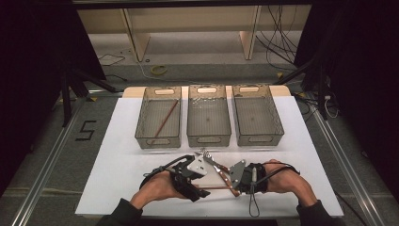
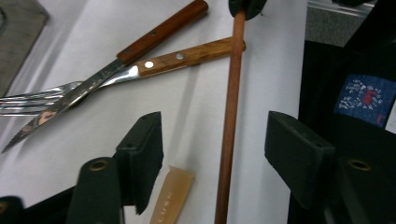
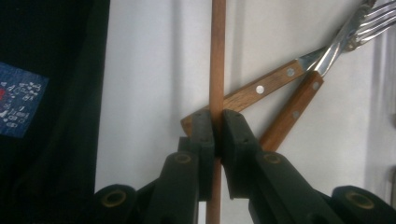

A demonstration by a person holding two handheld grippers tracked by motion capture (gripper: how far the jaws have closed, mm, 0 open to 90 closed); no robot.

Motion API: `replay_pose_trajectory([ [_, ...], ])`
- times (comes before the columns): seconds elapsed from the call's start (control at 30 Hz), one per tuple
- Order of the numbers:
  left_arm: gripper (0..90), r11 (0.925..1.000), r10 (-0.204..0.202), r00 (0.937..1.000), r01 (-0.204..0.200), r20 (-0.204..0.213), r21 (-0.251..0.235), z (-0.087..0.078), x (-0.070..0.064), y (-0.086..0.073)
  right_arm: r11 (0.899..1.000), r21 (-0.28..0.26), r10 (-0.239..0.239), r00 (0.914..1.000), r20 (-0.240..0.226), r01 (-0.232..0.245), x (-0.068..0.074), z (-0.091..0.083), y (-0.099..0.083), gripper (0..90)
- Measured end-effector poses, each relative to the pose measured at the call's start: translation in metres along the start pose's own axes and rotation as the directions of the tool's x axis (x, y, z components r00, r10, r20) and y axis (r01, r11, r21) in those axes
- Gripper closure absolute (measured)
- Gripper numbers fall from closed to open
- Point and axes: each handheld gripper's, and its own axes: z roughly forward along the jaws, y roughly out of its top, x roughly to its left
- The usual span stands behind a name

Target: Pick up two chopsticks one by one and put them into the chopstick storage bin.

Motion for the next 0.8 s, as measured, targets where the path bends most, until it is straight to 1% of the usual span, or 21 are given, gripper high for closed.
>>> replay_pose_trajectory([
  [0.03,38.7,1.0000,0.009,1.0000,-0.009,-0.003,0.003,0.001,-0.001,0.001,1.000,0.005,-0.016,0.9999,-0.003,0.016,-0.001,-0.001,0.000,84.3],
  [0.1,42.7,0.9996,0.024,0.9997,-0.024,-0.007,0.013,0.004,-0.003,0.001,1.000,0.004,-0.024,0.9997,-0.002,0.024,-0.001,-0.002,0.001,84.3],
  [0.13,44.5,0.9994,0.028,0.9996,-0.029,0.004,0.020,0.005,-0.003,0.002,1.000,0.001,-0.019,0.9998,-0.003,0.019,0.000,-0.002,0.002,84.3],
  [0.2,48.9,0.9981,0.049,0.9987,-0.050,0.007,0.035,0.006,-0.004,0.002,1.000,0.002,-0.022,0.9998,-0.001,0.022,0.000,-0.002,0.004,84.3],
  [0.27,54.5,0.9974,0.056,0.9984,-0.056,0.011,0.045,0.008,-0.005,0.003,1.000,-0.004,-0.025,0.9997,0.002,0.025,0.000,-0.002,0.005,84.3],
  [0.3,56.5,0.9974,0.056,0.9984,-0.056,0.010,0.046,0.008,-0.005,0.003,0.999,0.001,-0.034,0.9994,0.002,0.034,0.000,-0.002,0.006,84.3],
  [0.37,59.5,0.9970,0.057,0.9983,-0.058,0.011,0.051,0.008,-0.005,0.003,0.999,-0.005,-0.033,0.9994,0.000,0.033,0.000,-0.002,0.007,84.3],
  [0.4,60.9,0.9968,0.057,0.9982,-0.058,0.016,0.055,0.009,-0.005,0.003,0.999,-0.001,-0.041,0.9992,0.000,0.041,0.000,-0.002,0.008,84.3],
  [0.47,63.5,0.9960,0.066,0.9976,-0.067,0.022,0.058,0.010,-0.005,0.003,0.999,-0.005,-0.043,0.9991,0.001,0.043,0.000,-0.001,0.009,84.3],
  [0.5,65.1,0.9959,0.069,0.9973,-0.070,0.025,0.056,0.010,-0.006,0.004,0.999,-0.009,-0.033,0.9994,-0.002,0.033,0.001,-0.001,0.009,84.3],
  [0.53,66.6,0.9952,0.076,0.9967,-0.077,0.029,0.060,0.010,-0.006,0.004,0.999,-0.015,-0.048,0.9989,0.003,0.048,0.000,0.000,0.009,84.3],
  [0.6,69.8,0.9945,0.083,0.9960,-0.085,0.034,0.062,0.011,-0.007,0.005,0.998,-0.015,-0.056,0.9984,0.003,0.056,0.000,0.001,0.010,84.3],
  [0.67,72.6,0.9939,0.089,0.9952,-0.091,0.039,0.062,0.011,-0.008,0.005,0.998,-0.016,-0.054,0.9985,0.000,0.054,0.000,0.001,0.011,84.3],
  [0.73,77.7,0.9927,0.096,0.9939,-0.100,0.054,0.069,0.011,-0.008,0.005,0.999,-0.022,-0.049,0.9988,-0.005,0.049,0.001,0.001,0.012,84.3],
  [0.8,80.5,0.9931,0.094,0.9940,-0.097,0.056,0.065,0.011,-0.008,0.005,0.998,-0.022,-0.056,0.9984,-0.006,0.055,0.001,0.001,0.012,84.3],
])
